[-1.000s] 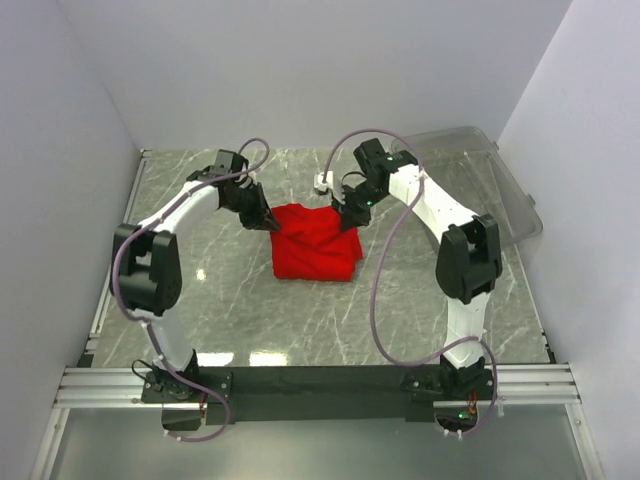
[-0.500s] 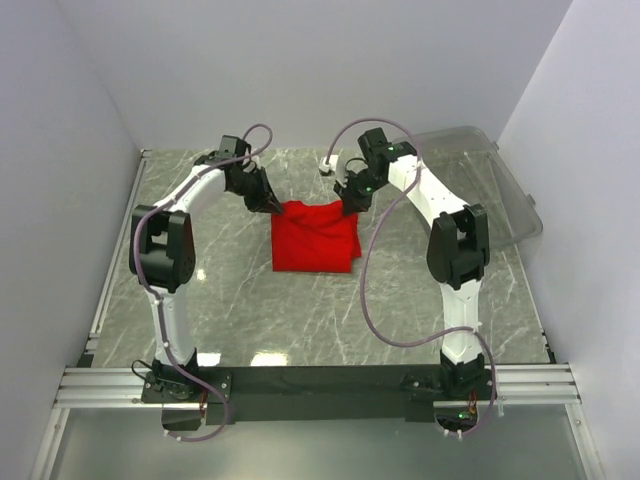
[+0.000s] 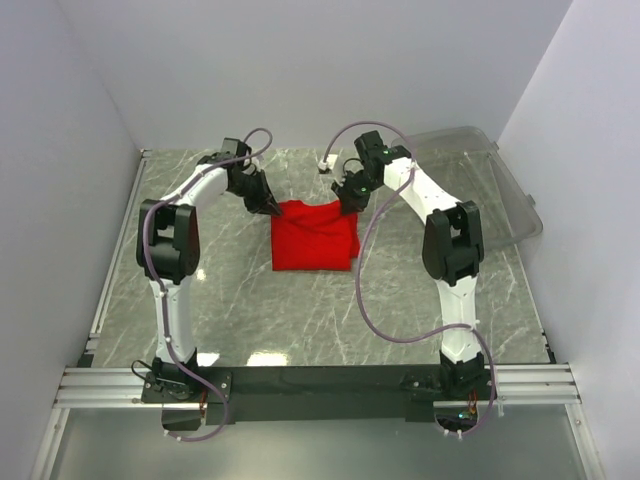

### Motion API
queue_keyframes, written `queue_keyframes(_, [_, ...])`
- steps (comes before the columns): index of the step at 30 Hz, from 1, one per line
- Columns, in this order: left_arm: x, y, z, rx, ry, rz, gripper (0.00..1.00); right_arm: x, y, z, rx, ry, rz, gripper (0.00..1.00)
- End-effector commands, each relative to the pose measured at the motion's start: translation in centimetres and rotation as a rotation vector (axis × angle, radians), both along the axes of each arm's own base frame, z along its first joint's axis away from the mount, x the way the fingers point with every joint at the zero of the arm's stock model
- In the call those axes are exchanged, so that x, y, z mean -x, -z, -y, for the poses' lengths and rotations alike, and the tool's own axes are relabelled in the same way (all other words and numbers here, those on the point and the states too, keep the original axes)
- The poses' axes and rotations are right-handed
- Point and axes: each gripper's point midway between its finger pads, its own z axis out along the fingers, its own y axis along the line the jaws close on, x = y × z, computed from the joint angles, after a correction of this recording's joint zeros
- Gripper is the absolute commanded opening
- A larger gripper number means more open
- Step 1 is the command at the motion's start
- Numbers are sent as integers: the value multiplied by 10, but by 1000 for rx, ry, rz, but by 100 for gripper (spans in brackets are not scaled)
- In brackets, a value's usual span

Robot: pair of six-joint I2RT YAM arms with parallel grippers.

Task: Fold and stack the t-shirts
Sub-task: Fold the tshirt

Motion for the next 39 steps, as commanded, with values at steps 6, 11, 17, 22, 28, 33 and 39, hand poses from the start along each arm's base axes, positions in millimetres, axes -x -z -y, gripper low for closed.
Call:
queue_keyframes(6, [-50,-39,-11,-31,-102,156,56,-62,-30,3,-47,328,125,74])
queue_keyframes(11, [-70,-97,-26,-72,-174,338,71,-69,-72,7,-135,437,156,86])
queue_keyframes(17, [-30,-137,-9,67,-47,460,64,-15,-110,-21,-369,195,18,63])
queue_keyframes(22, [16,-116,24,298,93,353,46,33,-79,-38,-430,121,-309,0])
queue_keyframes(28, [40,-73,63,379,194,209,40,50,-35,-46,-438,184,-546,0])
queue_keyframes(33, [37,-37,76,388,197,140,40,35,-7,-52,-427,249,-598,0])
queue_keyframes(39, [36,-4,75,359,196,80,41,9,22,-57,-409,364,-643,0])
